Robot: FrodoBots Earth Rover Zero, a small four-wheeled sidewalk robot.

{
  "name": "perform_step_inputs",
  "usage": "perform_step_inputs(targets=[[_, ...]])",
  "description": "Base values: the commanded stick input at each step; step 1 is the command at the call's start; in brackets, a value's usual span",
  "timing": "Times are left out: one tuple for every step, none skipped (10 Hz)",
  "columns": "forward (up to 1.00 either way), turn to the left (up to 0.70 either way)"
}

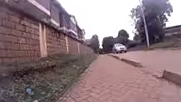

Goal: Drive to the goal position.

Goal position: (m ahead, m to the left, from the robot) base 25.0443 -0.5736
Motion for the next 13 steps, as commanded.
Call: perform_step_inputs(targets=[[0.50, 0.00], [0.50, 0.00], [0.50, 0.01], [0.50, 0.05], [0.50, -0.41], [0.50, -0.45], [0.50, -0.49], [0.50, -0.31], [0.50, -0.07], [0.50, 0.00], [0.50, 0.00], [0.50, 0.00], [0.50, 0.00]])
